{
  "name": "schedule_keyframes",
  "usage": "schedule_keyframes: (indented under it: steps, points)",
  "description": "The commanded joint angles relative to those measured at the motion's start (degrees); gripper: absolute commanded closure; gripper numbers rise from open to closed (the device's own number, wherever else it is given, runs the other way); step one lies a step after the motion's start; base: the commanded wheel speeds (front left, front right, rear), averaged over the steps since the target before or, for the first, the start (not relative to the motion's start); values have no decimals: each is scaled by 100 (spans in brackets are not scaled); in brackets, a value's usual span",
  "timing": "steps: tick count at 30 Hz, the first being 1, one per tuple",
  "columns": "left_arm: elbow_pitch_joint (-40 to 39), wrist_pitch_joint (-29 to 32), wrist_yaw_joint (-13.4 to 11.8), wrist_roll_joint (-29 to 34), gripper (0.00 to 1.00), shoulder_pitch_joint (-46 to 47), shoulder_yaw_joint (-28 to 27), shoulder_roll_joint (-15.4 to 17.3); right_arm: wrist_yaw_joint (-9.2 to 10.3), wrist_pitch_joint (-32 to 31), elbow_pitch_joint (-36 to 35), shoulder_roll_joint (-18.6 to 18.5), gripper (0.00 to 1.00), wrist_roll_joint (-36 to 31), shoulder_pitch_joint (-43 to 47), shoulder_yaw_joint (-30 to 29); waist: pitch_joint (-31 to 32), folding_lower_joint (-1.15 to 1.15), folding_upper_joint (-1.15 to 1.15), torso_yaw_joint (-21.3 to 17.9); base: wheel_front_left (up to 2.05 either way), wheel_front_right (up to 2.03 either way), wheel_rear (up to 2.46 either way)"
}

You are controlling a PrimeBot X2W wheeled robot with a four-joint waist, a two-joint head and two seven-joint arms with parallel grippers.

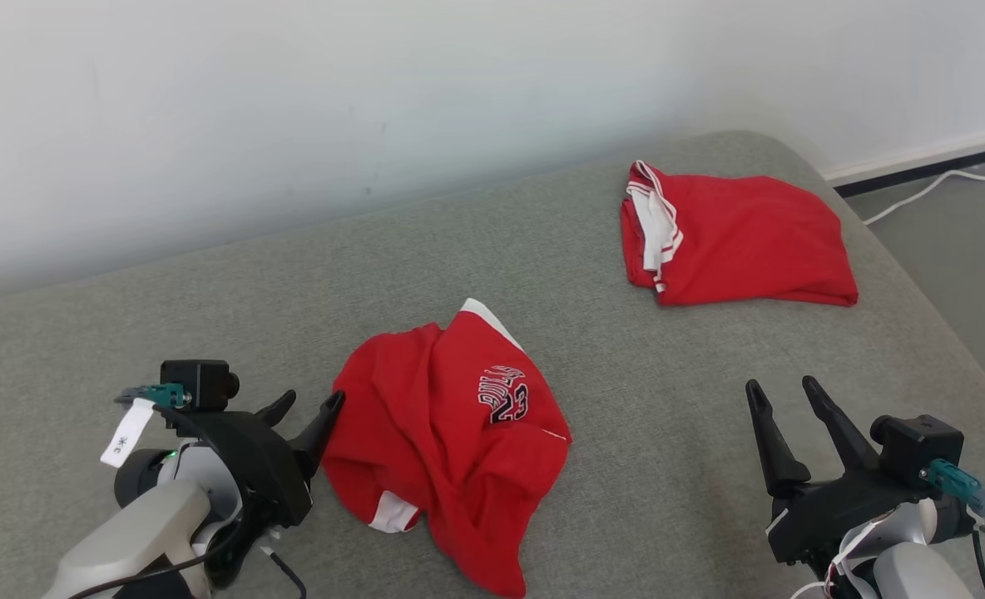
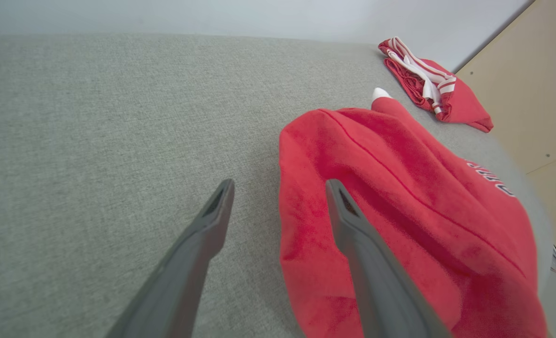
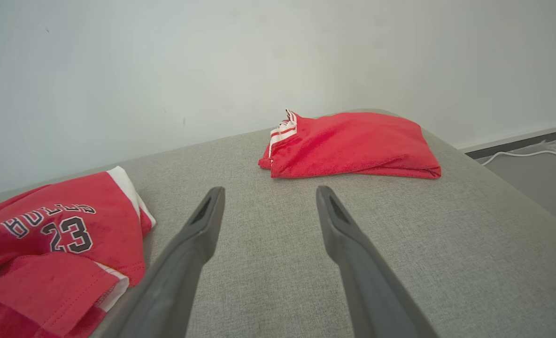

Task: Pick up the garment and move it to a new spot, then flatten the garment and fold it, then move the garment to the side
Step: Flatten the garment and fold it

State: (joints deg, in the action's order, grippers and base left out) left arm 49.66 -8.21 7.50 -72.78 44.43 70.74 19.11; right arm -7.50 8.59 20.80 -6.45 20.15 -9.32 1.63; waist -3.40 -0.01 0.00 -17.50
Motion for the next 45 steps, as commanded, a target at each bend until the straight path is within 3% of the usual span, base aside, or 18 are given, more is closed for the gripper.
schedule_keyframes:
  steps: [1, 11, 13, 14, 26, 33, 39, 45]
  points:
    - [22, 27, -9, -88, 0, 87, 27, 43, 3, 20, -15, -20, 0, 9, -67, -21, -65, 1, 0, -124, 0, 0, 0]
    - [151, 393, -9, -396, 0, 1, 137, 43, 3, 70, -19, -3, 0, 13, -101, -44, -218, 1, 0, -430, 0, 0, 0]
    - [67, 418, -9, -425, 60, -3, 153, 55, 3, 84, -11, -3, 0, 15, -101, -55, -230, 1, 0, -437, 0, 0, 0]
    - [40, 370, -9, -444, 100, 4, 156, 81, 3, 92, -5, -2, 0, 12, -100, -66, -231, 1, 0, -431, 0, 0, 0]
    - [113, -409, -9, -80, 100, 147, 218, 51, 3, 155, 60, 20, 0, 10, 34, -117, 20, 1, 0, 72, 0, 0, 0]
    - [519, -667, -30, 478, 100, 389, 195, -51, 3, 219, 153, 43, 0, 74, 172, -70, 279, 1, 0, 641, 0, 0, 0]
    - [358, -706, -305, 1039, 100, 500, 183, -52, 3, 294, 266, 80, 0, 135, 298, -13, 473, 1, 0, 1203, 0, 0, 0]
    - [-25, -662, -632, 1272, 100, 355, 166, 164, 3, 355, 346, 107, 0, 191, 375, 42, 567, 1, 0, 1528, 0, 0, 0]
